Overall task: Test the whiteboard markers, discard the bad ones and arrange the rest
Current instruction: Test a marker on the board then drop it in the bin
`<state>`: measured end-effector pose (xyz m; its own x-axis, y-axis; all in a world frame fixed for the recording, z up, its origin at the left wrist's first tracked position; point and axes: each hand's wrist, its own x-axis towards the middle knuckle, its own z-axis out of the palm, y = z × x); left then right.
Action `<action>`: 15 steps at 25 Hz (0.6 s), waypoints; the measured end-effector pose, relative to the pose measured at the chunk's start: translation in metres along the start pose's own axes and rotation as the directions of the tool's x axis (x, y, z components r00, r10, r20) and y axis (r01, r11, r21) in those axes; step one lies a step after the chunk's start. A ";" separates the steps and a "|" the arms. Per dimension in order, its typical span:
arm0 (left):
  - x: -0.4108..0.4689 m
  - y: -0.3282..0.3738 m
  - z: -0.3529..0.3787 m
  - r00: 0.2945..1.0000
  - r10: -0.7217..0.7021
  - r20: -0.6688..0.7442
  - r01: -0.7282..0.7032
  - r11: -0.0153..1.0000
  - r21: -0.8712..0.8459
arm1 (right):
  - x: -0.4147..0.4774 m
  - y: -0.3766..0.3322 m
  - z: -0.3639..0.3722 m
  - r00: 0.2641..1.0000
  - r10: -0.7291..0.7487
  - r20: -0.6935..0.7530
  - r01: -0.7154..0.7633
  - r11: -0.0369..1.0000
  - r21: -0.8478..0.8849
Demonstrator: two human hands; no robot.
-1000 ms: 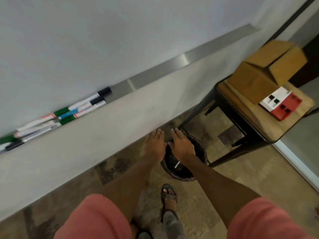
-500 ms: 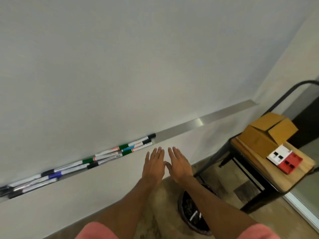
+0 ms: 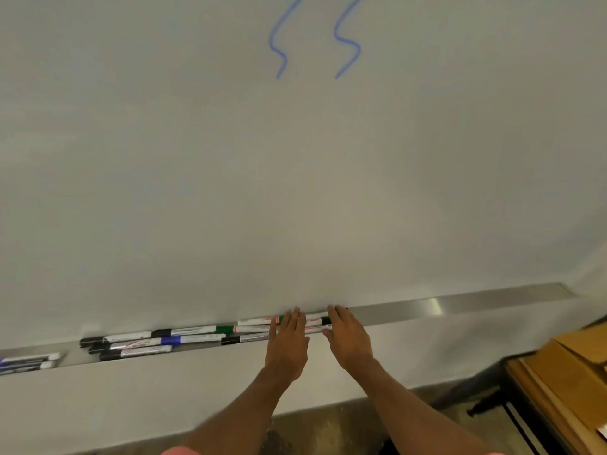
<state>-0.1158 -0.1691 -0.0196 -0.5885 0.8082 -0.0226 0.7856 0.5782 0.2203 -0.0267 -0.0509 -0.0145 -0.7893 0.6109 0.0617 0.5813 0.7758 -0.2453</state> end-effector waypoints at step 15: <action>0.008 0.003 0.031 0.994 -0.106 -0.010 0.106 0.994 -0.003 | 0.039 0.027 0.022 0.981 -0.109 0.163 0.114 0.993 -0.023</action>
<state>-0.1124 -0.1574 -0.0491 -0.6707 0.7409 -0.0357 0.7180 0.6606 0.2192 -0.0461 -0.0092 -0.0400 -0.8697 0.4885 -0.0708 0.4915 0.8440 -0.2148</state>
